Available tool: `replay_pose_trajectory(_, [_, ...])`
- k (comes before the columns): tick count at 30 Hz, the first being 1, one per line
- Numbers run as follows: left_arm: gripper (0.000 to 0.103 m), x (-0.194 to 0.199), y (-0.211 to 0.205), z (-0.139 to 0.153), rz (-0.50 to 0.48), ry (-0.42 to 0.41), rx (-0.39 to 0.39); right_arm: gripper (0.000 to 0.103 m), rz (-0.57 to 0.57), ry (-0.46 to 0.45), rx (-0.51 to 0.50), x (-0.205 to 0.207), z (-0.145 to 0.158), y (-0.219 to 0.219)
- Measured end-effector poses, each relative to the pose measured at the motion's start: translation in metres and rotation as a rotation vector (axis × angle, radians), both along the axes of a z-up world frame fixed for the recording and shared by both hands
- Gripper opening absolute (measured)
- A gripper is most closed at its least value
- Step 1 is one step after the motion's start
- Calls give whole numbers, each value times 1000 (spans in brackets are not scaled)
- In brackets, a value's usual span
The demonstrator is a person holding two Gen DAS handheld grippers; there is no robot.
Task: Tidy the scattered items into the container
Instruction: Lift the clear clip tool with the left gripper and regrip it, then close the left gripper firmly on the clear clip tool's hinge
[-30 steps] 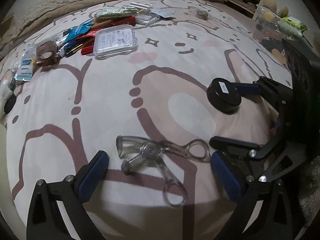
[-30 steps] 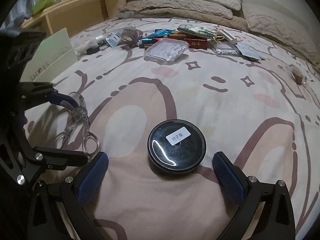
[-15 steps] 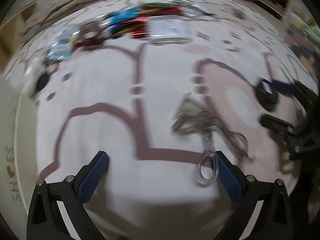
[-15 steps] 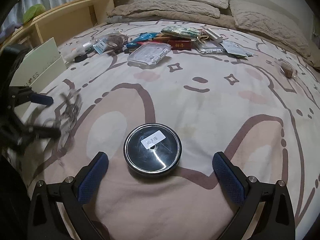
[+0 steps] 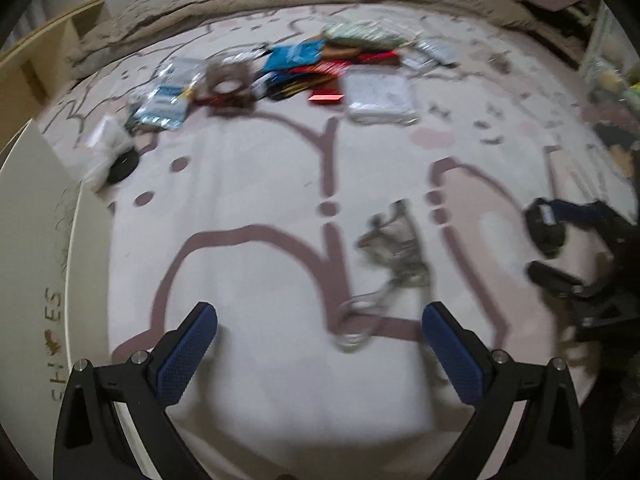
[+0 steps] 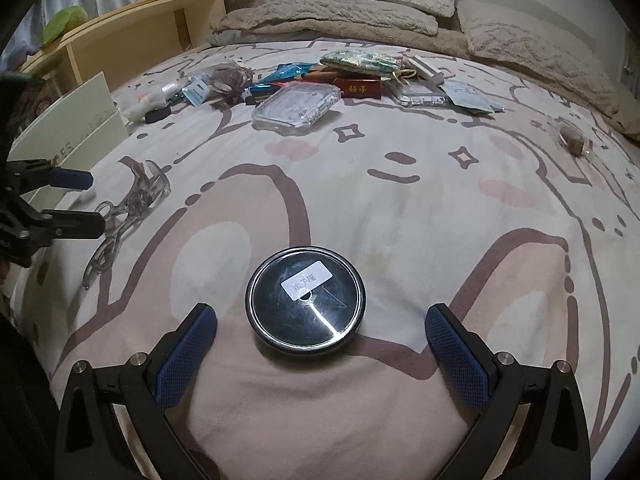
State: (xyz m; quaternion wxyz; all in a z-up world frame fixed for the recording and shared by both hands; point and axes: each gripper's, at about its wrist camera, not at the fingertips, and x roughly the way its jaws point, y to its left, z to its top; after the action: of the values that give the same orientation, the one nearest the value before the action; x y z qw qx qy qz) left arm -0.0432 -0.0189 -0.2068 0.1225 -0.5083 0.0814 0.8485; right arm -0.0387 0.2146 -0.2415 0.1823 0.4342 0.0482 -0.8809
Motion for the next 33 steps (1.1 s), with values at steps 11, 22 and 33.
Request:
replay_pose_trajectory(11, [101,-9,52,-19,-60,-26,-27,103,1,19,8,1,3,-8])
replay_pose_trajectory(22, [69,-7,58,-19,-21,-32,4,87,-18,40,29,3,6,-11])
replay_pose_trajectory(33, [55,-1,62,-12,-46,-1,13,51,-3,46,-17,7,12,-11])
